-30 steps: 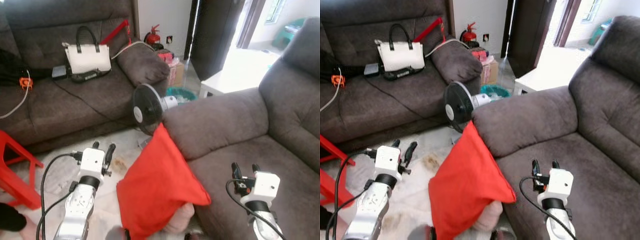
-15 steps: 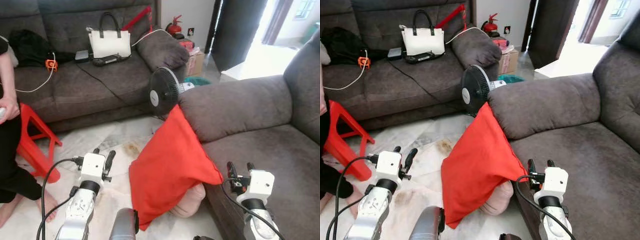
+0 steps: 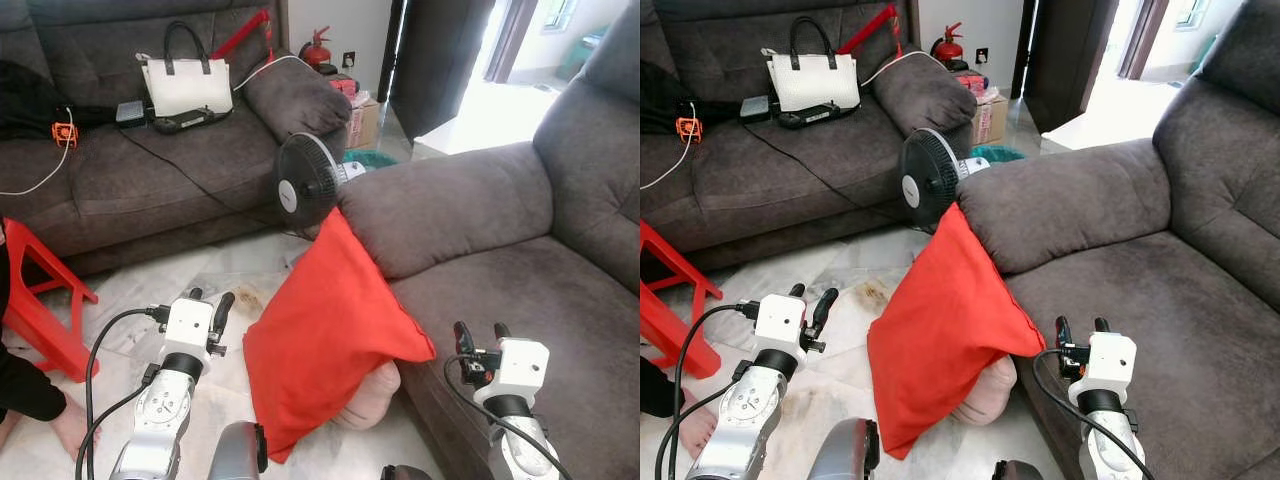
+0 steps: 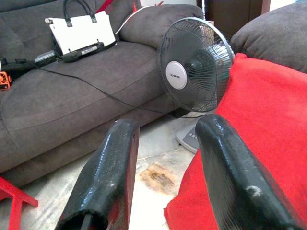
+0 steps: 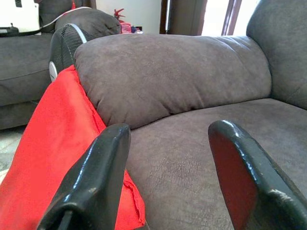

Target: Move the pillow to the sofa from floor

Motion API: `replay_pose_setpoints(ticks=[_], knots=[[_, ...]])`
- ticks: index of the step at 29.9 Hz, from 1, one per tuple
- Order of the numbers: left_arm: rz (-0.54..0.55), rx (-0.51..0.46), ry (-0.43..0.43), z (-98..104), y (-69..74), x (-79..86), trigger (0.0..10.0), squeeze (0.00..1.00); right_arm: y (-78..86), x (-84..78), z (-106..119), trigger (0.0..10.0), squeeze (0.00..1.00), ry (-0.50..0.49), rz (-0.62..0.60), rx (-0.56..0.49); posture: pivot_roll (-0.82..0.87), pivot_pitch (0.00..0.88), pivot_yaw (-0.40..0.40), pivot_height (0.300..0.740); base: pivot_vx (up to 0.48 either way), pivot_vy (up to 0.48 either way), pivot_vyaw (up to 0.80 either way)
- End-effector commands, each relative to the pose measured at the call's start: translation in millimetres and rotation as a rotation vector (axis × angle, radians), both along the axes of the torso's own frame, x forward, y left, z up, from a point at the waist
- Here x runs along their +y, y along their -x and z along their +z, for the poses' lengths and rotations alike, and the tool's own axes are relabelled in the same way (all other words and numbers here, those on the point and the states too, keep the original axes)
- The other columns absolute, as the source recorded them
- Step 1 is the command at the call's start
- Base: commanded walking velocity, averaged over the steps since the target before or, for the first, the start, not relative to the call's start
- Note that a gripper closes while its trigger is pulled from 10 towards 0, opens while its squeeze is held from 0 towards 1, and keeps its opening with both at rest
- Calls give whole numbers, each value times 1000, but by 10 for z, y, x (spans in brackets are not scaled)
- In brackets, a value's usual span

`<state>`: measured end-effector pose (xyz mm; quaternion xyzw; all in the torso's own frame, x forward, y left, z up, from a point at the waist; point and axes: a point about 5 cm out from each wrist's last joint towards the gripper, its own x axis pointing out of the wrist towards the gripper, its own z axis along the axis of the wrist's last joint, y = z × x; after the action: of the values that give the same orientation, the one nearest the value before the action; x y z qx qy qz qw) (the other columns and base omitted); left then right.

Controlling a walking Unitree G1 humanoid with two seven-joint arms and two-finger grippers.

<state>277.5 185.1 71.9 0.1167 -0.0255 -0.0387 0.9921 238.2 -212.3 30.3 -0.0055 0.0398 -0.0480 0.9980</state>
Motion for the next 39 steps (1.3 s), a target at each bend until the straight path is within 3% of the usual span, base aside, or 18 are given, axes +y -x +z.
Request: replay_pose_setpoints(ticks=[1, 9, 39], knots=[[-6, -8, -2, 27, -19, -9, 10000, 0, -17, -1, 3, 10000, 0, 4, 10, 9, 54, 0, -31, 597, 0, 0, 0], [-6, -5, -3, 23, -22, -10, 10000, 0, -28, 23, 3, 10000, 0, 15, 25, 11, 55, 0, -32, 552, 0, 0, 0], [-21, 1, -11, 24, -55, -34, 10000, 0, -33, 36, 9, 10000, 0, 43, 44, 8, 54, 0, -28, 552, 0, 0, 0]])
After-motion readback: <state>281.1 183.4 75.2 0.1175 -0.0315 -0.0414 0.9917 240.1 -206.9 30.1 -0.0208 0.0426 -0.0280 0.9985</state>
